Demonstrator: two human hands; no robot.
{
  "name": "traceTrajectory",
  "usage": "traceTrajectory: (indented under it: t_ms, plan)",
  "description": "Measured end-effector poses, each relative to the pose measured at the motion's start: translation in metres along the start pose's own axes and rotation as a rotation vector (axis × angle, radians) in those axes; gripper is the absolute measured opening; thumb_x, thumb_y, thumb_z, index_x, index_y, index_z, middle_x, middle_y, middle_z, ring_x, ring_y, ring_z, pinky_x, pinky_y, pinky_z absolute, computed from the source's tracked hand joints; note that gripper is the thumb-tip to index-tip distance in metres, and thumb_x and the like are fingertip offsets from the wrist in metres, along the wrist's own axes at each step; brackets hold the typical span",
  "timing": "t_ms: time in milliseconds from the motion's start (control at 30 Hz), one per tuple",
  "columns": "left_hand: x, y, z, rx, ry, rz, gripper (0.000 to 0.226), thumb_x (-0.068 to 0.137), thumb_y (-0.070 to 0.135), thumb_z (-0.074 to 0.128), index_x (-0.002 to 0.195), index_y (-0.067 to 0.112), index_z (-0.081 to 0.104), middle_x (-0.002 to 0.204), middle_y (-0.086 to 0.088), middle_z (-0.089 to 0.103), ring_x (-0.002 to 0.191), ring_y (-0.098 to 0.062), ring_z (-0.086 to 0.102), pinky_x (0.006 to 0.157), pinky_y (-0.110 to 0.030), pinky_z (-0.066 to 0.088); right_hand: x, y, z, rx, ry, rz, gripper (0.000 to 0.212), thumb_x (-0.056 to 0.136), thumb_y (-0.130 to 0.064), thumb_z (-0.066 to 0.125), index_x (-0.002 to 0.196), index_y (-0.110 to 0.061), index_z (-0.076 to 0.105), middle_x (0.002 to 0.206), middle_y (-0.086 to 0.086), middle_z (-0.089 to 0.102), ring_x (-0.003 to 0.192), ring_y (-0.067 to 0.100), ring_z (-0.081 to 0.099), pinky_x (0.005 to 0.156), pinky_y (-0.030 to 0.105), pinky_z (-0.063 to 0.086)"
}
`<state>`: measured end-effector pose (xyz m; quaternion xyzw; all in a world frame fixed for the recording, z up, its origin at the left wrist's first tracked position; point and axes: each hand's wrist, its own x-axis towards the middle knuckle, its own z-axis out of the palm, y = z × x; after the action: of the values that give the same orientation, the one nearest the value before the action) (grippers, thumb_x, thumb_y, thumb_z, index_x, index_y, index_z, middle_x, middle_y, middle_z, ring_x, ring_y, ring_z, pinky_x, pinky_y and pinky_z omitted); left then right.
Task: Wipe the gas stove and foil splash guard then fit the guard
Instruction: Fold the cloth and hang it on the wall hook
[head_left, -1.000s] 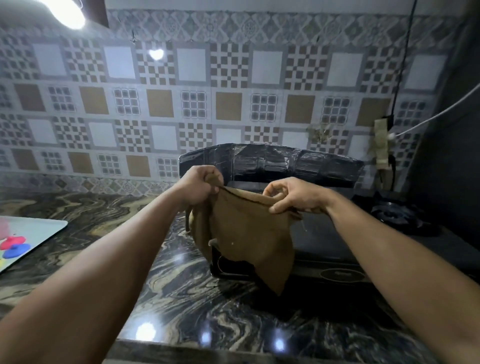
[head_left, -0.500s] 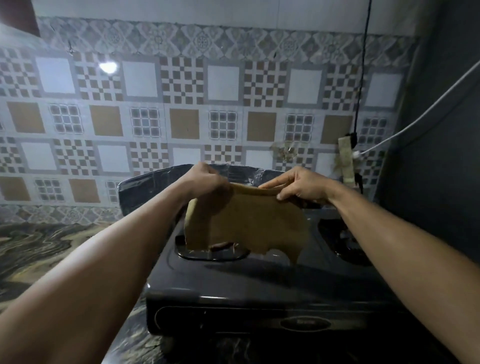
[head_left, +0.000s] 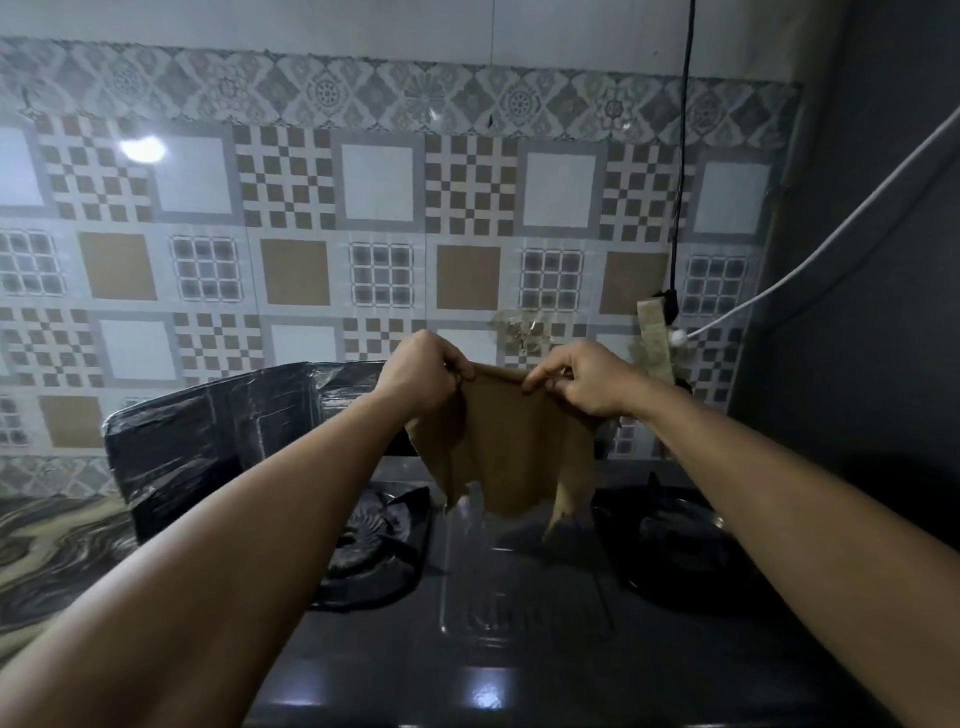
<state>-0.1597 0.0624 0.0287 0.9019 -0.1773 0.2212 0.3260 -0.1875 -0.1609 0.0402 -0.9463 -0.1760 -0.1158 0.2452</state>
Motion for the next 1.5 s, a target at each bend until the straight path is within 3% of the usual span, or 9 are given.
traceTrajectory:
  t_ms: [167,267,433,667,900,1133,1300,1500]
  plan:
    - [0.032,0.016,0.027,0.185,0.022,0.045,0.024,0.091,0.005,0.059,0.101,0.018,0.076,0.105,0.0,0.071,0.074,-0.013,0.058,0.067,-0.03,0.053,0.026,0.026,-0.008,-0.107,0.158,-0.013,0.028,0.094,-0.017,0.059,0.121,-0.021,0.068,0.128,0.003,0.064,0.119,0.019,0.056,0.099,0.031,0.041]
    - [0.05,0.016,0.042,0.232,-0.021,0.041,0.028,0.092,0.003,0.055,0.107,0.018,0.074,0.11,-0.001,0.069,0.082,-0.016,0.061,0.071,-0.032,0.056,0.04,0.041,-0.01,-0.103,0.149,0.001,0.029,0.097,-0.017,0.054,0.123,-0.017,0.066,0.132,0.005,0.062,0.124,0.022,0.053,0.103,0.036,0.04]
    - [0.075,0.002,0.076,0.304,-0.064,0.036,0.028,0.093,0.006,0.054,0.112,0.018,0.071,0.11,-0.002,0.067,0.091,-0.017,0.062,0.076,-0.031,0.057,0.058,0.078,0.007,-0.189,0.094,0.045,0.041,0.096,-0.009,0.048,0.132,-0.025,0.059,0.141,0.006,0.053,0.126,0.025,0.051,0.102,0.038,0.044]
    - [0.115,-0.014,0.122,0.312,-0.203,-0.027,0.019,0.088,0.016,0.06,0.106,0.011,0.062,0.113,-0.007,0.058,0.099,-0.022,0.056,0.089,-0.039,0.054,0.103,0.114,0.03,-0.206,0.101,0.111,0.045,0.096,-0.009,0.046,0.137,-0.025,0.053,0.135,0.005,0.057,0.116,0.025,0.057,0.095,0.04,0.05]
    - [0.146,-0.025,0.151,0.277,-0.259,-0.081,0.056,0.086,0.013,0.064,0.138,0.007,0.045,0.139,-0.012,0.042,0.128,-0.031,0.038,0.109,-0.043,0.038,0.15,0.146,0.046,-0.232,0.185,0.11,0.048,0.096,-0.006,0.045,0.139,-0.027,0.05,0.129,0.006,0.056,0.114,0.028,0.056,0.091,0.038,0.049]
    - [0.16,-0.034,0.171,0.283,-0.231,-0.102,0.077,0.083,0.018,0.067,0.147,0.005,0.026,0.149,-0.012,0.026,0.134,-0.034,0.03,0.109,-0.045,0.038,0.177,0.157,0.05,-0.286,0.242,0.105,0.052,0.097,-0.005,0.041,0.143,-0.03,0.044,0.118,0.008,0.056,0.1,0.028,0.055,0.076,0.035,0.044]
    - [0.165,-0.04,0.178,0.274,-0.273,-0.142,0.066,0.081,0.021,0.07,0.137,0.009,0.037,0.138,-0.014,0.031,0.13,-0.034,0.033,0.108,-0.047,0.039,0.184,0.164,0.061,-0.247,0.212,0.128,0.051,0.097,-0.008,0.042,0.141,-0.032,0.046,0.131,0.008,0.057,0.11,0.03,0.057,0.084,0.038,0.05]
    - [0.166,-0.044,0.182,0.191,-0.358,-0.186,0.06,0.078,0.026,0.075,0.129,0.01,0.048,0.131,-0.014,0.04,0.12,-0.033,0.046,0.106,-0.044,0.042,0.185,0.168,0.067,-0.175,0.171,0.183,0.047,0.096,-0.018,0.049,0.14,-0.034,0.047,0.127,0.009,0.061,0.108,0.03,0.059,0.083,0.038,0.05]
